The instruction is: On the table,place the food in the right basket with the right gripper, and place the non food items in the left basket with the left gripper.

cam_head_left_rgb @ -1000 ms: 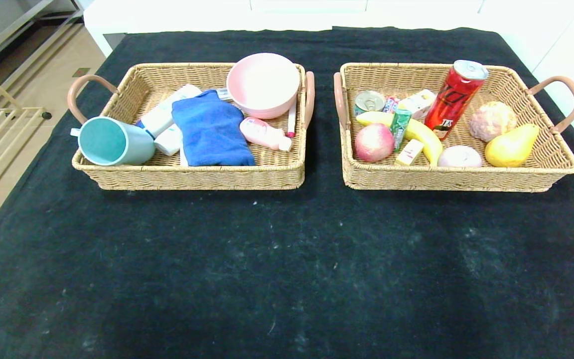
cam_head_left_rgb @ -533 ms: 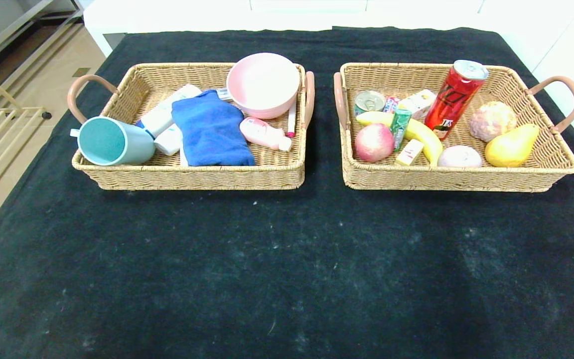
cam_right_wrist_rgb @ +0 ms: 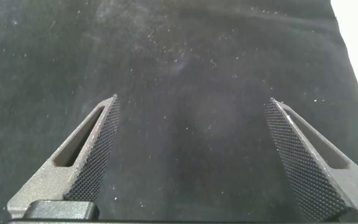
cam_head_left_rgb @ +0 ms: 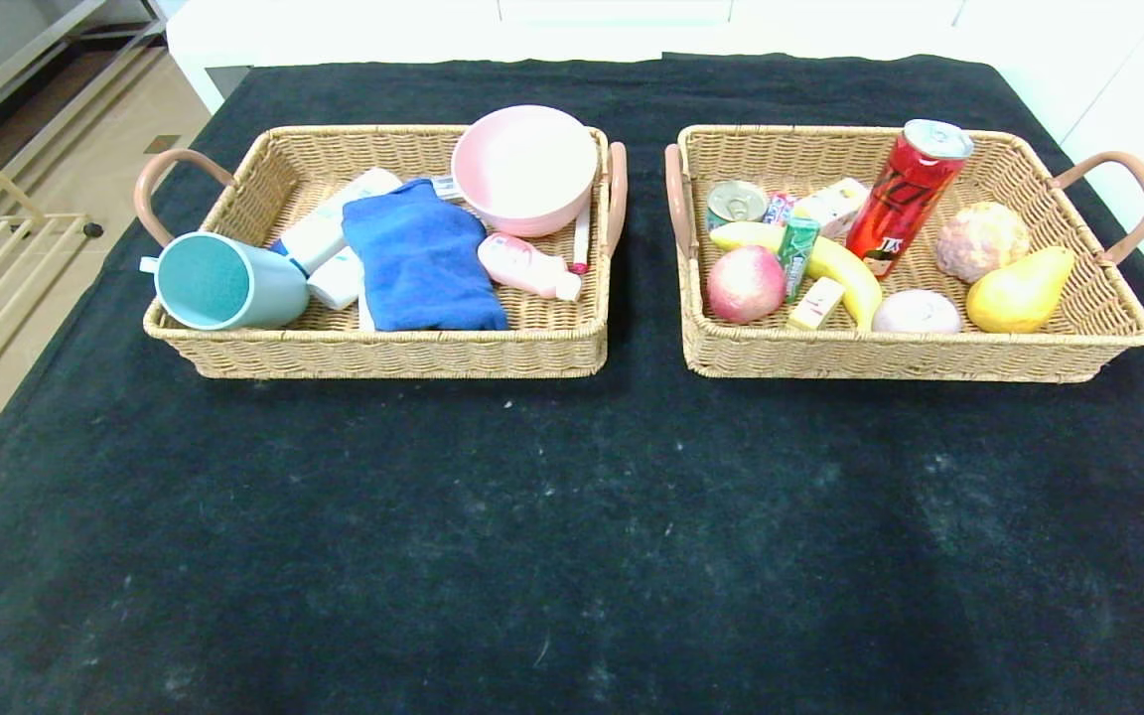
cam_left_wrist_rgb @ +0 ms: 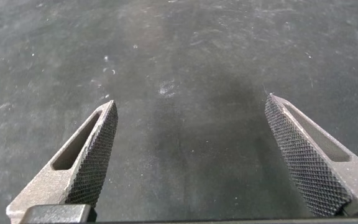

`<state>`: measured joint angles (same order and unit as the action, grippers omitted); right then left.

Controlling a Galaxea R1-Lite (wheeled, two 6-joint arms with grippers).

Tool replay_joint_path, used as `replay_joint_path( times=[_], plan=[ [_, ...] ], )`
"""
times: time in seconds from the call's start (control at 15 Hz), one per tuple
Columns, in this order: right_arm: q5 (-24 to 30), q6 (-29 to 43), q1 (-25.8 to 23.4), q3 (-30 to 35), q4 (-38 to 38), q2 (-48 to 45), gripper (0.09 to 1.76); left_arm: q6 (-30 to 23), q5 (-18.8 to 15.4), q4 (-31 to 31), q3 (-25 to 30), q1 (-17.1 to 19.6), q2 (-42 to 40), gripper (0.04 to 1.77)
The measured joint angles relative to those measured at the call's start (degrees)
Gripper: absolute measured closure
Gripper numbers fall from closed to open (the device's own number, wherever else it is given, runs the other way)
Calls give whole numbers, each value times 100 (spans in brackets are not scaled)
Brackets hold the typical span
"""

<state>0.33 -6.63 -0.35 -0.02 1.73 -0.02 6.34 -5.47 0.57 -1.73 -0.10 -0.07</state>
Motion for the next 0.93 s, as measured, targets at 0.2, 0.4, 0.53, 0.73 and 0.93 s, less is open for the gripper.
replay_joint_path(
  times=[0.2, 0.4, 0.53, 0.73, 0.93],
  plan=[
    [11, 46, -5, 2, -102, 0, 15, -80, 273, -2, 11, 0, 0, 9],
    [30, 74, 0, 2, -105, 2, 15, -98, 363, -71, 152, 0, 0, 9],
    [79, 361, 0, 2, -122, 0, 15, -105, 372, -71, 166, 0, 0, 9],
    [41, 525, 13, 2, -129, 0, 15, -288, 394, -93, 173, 0, 0, 9],
    [22, 600, 17, 2, -129, 0, 15, -583, 532, -246, 173, 0, 0, 9]
  ],
)
